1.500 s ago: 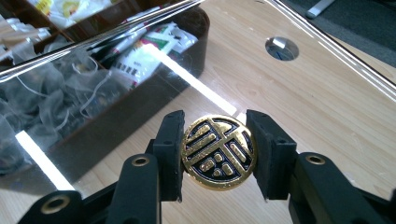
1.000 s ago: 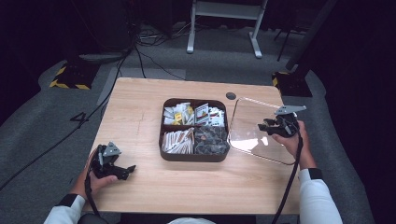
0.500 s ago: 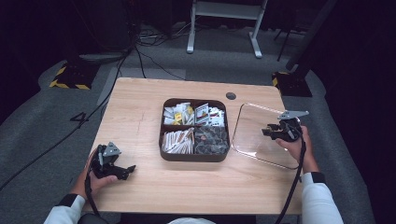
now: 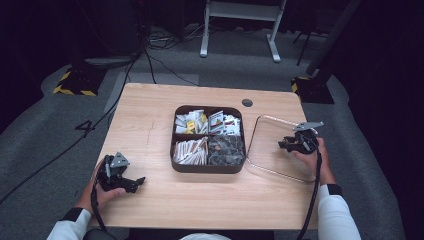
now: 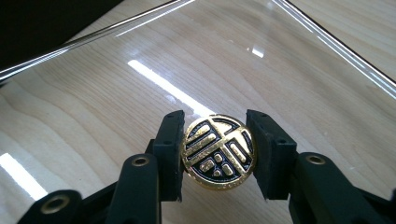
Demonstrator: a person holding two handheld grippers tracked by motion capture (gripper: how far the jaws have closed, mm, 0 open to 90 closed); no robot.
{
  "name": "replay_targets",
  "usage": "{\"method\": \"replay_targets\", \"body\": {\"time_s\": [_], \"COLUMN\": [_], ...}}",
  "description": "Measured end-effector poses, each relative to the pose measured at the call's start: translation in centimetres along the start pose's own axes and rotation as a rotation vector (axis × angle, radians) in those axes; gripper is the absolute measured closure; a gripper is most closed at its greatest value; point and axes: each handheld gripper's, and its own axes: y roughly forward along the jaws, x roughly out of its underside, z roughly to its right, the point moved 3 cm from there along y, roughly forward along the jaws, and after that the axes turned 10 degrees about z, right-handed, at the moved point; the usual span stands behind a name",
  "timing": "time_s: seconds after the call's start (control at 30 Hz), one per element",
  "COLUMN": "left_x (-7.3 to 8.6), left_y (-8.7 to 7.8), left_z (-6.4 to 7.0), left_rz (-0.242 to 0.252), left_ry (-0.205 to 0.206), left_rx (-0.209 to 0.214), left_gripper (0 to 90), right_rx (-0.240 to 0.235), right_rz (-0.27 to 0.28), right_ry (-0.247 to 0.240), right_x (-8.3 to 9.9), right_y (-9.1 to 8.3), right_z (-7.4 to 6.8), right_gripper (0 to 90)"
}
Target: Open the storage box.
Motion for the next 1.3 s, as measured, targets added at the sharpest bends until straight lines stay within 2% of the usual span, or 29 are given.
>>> {"method": "replay_targets", "body": {"time_s": [0.33, 0.6, 0.63, 0.67, 0.7, 0.73, 0.9, 1.03, 1.3], "left_x": [0.0, 0.0, 0.0, 0.0, 0.0, 0.0, 0.0, 0.0, 0.0], "left_y": [0.0, 0.0, 0.0, 0.0, 0.0, 0.0, 0.0, 0.0, 0.0], "left_z": [0.0, 0.0, 0.0, 0.0, 0.0, 0.0, 0.0, 0.0, 0.0], "left_rz": [0.000, 0.000, 0.000, 0.000, 0.000, 0.000, 0.000, 0.000, 0.000], "left_ry": [0.000, 0.001, 0.001, 0.001, 0.001, 0.001, 0.002, 0.002, 0.003], "left_rx": [0.000, 0.000, 0.000, 0.000, 0.001, 0.001, 0.002, 0.002, 0.002], "left_gripper": [0.4, 0.4, 0.3, 0.3, 0.3, 0.3, 0.3, 0.3, 0.3], "right_rx": [-0.002, -0.005, -0.013, -0.013, -0.005, -0.005, -0.005, -0.004, -0.010], "right_rz": [-0.026, -0.007, 0.025, 0.025, 0.061, 0.061, 0.062, 0.062, 0.100], "right_ry": [-0.008, 0.024, 0.050, 0.050, 0.075, 0.075, 0.091, 0.094, 0.092], "right_x": [1.0, 1.2, 1.0, 1.0, 0.7, 0.7, 0.7, 0.6, -0.4], "right_y": [1.7, 1.8, 1.6, 1.6, 1.1, 1.1, 0.9, 1.1, 0.9], "right_z": [-0.1, 0.1, 0.1, 0.1, 0.3, 0.3, 0.2, 0.1, -0.9], "right_gripper": [58.9, 58.0, 52.7, 52.7, 48.6, 48.6, 37.2, 34.7, 30.1]}}
